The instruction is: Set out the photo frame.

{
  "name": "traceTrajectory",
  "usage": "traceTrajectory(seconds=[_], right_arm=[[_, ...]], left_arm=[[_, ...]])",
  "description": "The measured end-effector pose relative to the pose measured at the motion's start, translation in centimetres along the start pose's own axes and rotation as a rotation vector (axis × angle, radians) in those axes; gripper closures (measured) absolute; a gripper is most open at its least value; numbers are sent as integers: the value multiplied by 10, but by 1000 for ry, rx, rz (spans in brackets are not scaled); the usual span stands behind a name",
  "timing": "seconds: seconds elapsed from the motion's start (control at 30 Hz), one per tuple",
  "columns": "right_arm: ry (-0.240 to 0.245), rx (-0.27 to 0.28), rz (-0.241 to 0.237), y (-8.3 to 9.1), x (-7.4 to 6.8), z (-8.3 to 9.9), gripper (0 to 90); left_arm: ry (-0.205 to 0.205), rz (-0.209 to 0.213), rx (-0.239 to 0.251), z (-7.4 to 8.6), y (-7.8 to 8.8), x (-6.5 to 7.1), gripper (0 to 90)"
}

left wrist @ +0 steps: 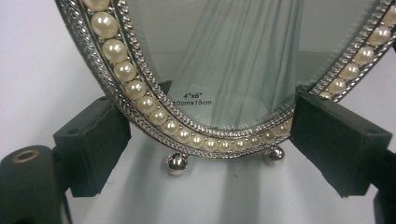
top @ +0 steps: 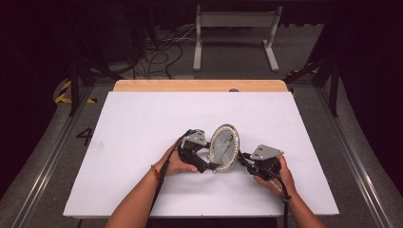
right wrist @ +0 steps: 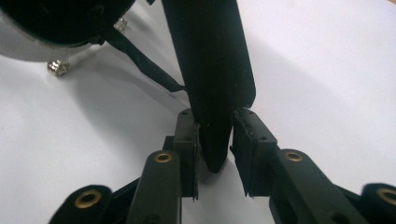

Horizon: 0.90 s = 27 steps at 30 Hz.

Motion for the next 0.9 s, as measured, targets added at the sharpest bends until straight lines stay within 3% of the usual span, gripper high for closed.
traceTrajectory(seconds=[0.13, 0.43, 0.53, 0.63, 0.73, 0.8, 0.9], right_arm=[[-19, 2, 1, -2, 2, 1, 715], [-54, 9, 4, -6, 5, -2, 683], [-57, 26, 2, -2, 4, -4, 678], [-57, 49, -10, 5, 5, -6, 732], [-37, 42, -1, 5, 1, -6, 767], [-37, 40, 6, 5, 1, -7, 768], [-41, 41, 4, 5, 1, -6, 766]], left_arm=[[13, -3, 7, 1, 4, 2, 159], [-9, -46, -28, 4, 9, 9, 188], [14, -53, 26, 0, 12, 6, 187], [21, -84, 78, -5, 15, 2, 178], [9, -90, 117, -10, 18, 3, 249], [3, -113, 109, -9, 18, 3, 272], [19, -123, 127, -8, 22, -1, 409]])
Point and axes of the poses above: each handheld gripper's, and its own axes: y roughly backward along the jaws, z roughly out of its underside, x roughly to its right, the point moved 6 cm from there along -y, roughly forward along the jaws, and after that the axes turned 5 degrees about y, right-handed, at the moved point
